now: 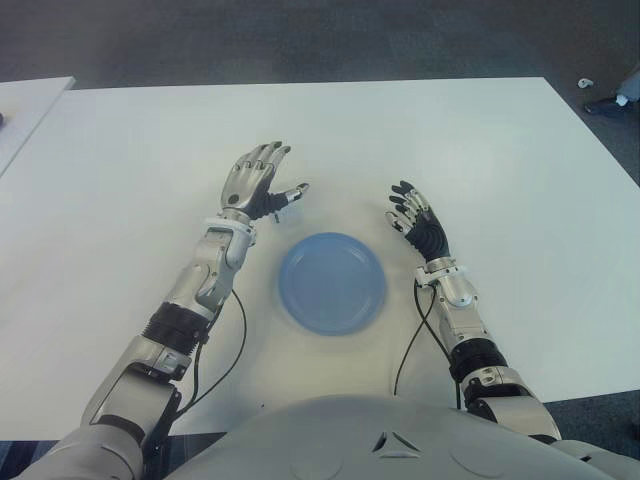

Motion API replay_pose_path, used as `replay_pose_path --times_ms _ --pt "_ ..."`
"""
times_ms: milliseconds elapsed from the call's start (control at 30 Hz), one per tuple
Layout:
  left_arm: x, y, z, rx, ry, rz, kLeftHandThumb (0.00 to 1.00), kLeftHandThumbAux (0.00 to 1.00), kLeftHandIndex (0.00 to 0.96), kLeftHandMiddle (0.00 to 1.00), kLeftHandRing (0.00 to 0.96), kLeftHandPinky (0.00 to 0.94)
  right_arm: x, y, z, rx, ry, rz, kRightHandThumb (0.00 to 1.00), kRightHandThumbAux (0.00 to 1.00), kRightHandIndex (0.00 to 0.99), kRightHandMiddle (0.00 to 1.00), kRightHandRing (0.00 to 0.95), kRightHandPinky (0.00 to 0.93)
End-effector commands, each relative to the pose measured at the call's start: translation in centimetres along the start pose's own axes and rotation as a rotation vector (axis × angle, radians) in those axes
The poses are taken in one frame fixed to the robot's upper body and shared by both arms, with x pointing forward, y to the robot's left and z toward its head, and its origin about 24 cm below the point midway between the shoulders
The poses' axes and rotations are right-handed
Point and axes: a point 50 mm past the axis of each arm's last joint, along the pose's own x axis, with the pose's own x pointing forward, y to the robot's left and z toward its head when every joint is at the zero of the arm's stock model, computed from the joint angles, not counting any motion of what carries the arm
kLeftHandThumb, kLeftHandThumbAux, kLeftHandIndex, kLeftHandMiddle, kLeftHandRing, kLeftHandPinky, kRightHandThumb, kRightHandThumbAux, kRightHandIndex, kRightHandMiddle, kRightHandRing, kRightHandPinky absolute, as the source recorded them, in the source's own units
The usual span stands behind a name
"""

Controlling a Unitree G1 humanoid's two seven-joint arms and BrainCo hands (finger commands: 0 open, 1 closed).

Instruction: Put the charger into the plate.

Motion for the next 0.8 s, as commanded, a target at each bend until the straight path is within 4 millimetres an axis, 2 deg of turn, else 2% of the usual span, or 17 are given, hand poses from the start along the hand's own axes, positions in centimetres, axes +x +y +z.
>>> replay_pose_path --times_ms 33,400,800 --pt "-0.36 -0.6 -0.14 -0.018 0.018 -0.045 0.186 0.201 0.0 0.0 0.0 0.0 -3.3 1.02 -3.25 0.043 0.162 -0.003 0.087 0.664 0.021 0.145 0.148 0.129" --pt "-0.31 -0.96 -0.56 -0.011 0.045 -0.101 0.23 0.161 0.0 0.0 0.0 0.0 -3.31 1.05 -3.25 0.023 0.174 -0.002 0.063 0.659 0.017 0.159 0.166 0.135" --pt "-0.38 -1.13 -0.82 -0.093 0.065 -0.108 0.245 0.155 0.0 0.0 0.0 0.0 -3.28 1.09 -3.14 0.016 0.167 -0.001 0.055 0.674 0.012 0.167 0.173 0.137"
